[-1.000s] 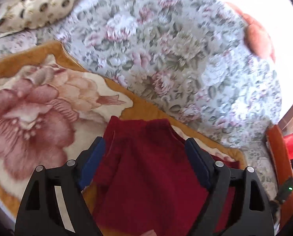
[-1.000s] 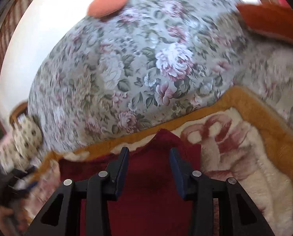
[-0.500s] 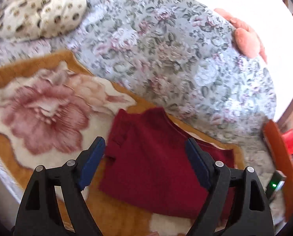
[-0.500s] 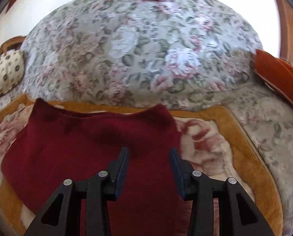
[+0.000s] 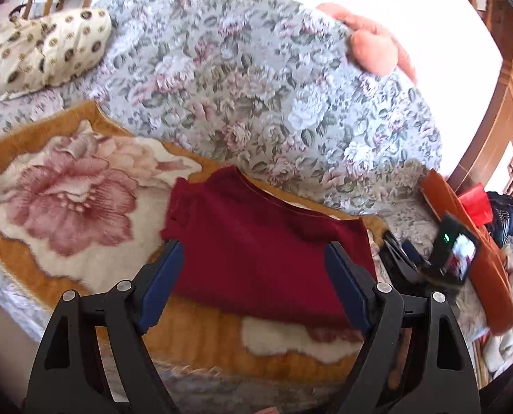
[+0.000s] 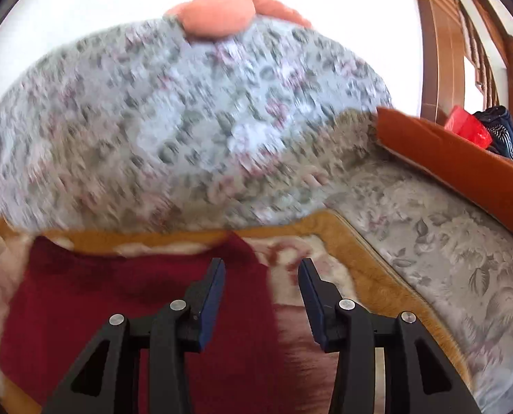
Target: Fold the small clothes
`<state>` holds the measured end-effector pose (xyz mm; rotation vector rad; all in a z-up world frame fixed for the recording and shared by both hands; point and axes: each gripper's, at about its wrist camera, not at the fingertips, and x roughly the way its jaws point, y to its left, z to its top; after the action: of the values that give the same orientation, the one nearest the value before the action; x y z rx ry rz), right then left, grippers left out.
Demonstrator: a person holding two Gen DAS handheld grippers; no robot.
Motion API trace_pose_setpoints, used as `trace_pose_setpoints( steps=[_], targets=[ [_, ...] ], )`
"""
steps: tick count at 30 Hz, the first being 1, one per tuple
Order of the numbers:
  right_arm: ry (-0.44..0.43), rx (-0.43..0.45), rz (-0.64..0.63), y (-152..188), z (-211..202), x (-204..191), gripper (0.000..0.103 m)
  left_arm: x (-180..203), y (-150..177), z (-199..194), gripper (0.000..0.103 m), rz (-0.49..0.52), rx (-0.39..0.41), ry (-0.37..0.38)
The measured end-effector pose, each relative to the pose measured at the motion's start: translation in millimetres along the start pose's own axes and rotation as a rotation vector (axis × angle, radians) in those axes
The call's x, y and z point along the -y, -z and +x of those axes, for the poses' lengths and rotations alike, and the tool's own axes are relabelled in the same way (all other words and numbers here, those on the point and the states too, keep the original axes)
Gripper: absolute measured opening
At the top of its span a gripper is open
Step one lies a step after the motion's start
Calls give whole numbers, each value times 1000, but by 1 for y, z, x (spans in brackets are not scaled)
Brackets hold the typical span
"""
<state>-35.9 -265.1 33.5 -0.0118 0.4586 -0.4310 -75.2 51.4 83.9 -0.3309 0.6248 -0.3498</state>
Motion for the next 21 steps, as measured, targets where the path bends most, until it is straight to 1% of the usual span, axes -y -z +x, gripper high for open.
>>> trace_pose_setpoints(
  steps=[1,3,4,6,7,8,10,11,12,14,17,19,20,21],
  targets=[
    [-38,37,-17,-2,-13,-20,44,-4,1,-6,83,5,13,-8],
    [-99,93,-18,2,-31,-49,54,-20,7,-15,83,12,32,-48],
    [-127,132,-31,5,-42,-69,55,-29,9,-14,83,-3,22,-59],
    [-164,217,-67,13,-57,-97,66,-46,12,-11,83,-47,-3,-77],
    [-179,240,-84,17,-63,-109,67,-54,12,-9,83,-72,-16,-88],
    [-193,234,-116,17,-65,-124,67,-58,10,-8,83,-85,-29,-92],
    [-227,175,-210,20,-61,-148,67,-60,10,-8,83,-77,-29,-92],
    [-225,148,-252,26,-58,-155,67,-58,10,-8,83,-74,-35,-98],
    [-225,131,-251,30,-55,-154,67,-57,11,-7,83,-72,-38,-93],
    [-215,73,-191,31,-49,-144,67,-50,14,-9,83,-47,-46,-79],
    [-212,16,-89,29,-42,-123,67,-40,15,-12,83,-12,-42,-69],
    [-267,-55,-32,30,-38,-111,67,-35,17,-12,83,-4,-46,-82],
    [-337,-137,-4,30,-38,-109,67,-33,17,-12,83,3,-47,-88],
    [-396,-181,28,32,-43,-108,67,-31,18,-13,83,4,-42,-87]
  ],
)
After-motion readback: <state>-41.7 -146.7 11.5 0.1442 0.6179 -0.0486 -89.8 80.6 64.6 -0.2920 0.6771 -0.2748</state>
